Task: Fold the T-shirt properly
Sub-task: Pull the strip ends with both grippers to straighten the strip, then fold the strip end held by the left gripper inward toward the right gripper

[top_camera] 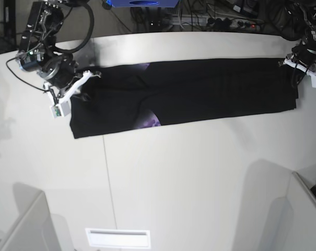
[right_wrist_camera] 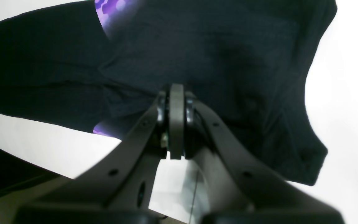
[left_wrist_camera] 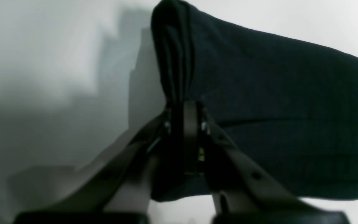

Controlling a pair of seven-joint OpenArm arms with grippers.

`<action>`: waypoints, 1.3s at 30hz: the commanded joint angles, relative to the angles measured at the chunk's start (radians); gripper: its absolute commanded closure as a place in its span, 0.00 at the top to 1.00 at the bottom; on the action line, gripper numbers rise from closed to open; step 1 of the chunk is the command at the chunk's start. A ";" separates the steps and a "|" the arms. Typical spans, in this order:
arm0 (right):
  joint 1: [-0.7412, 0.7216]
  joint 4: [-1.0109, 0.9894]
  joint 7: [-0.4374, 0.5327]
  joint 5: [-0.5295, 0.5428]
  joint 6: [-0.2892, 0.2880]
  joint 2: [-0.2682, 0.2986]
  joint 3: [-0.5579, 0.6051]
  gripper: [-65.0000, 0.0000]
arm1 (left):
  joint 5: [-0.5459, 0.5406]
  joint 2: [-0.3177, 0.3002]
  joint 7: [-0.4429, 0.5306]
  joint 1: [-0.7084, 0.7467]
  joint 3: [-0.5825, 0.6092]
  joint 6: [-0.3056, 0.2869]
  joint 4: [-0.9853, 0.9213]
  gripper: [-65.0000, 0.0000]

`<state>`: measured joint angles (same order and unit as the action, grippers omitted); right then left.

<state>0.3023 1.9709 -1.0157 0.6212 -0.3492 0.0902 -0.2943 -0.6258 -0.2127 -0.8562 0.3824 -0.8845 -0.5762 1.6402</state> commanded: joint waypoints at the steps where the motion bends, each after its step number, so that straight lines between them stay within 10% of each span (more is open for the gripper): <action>1: -0.005 0.020 0.019 0.015 -0.004 0.007 -0.003 0.00 | -0.018 -0.012 0.019 0.013 -0.003 -0.005 0.042 0.00; 21: -0.007 0.018 0.019 0.013 -0.004 0.007 -0.006 0.00 | -0.018 0.077 0.015 0.073 0.210 0.003 0.297 0.00; 39: -0.010 0.014 0.019 0.012 0.003 0.007 -0.006 0.00 | -0.024 0.085 0.021 0.016 0.640 0.236 0.314 0.00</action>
<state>0.2977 1.9701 -1.0180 0.6209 -0.3489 0.0925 -0.2951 -0.6292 -0.1223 -0.8589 0.4030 -0.2417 -0.3386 1.9354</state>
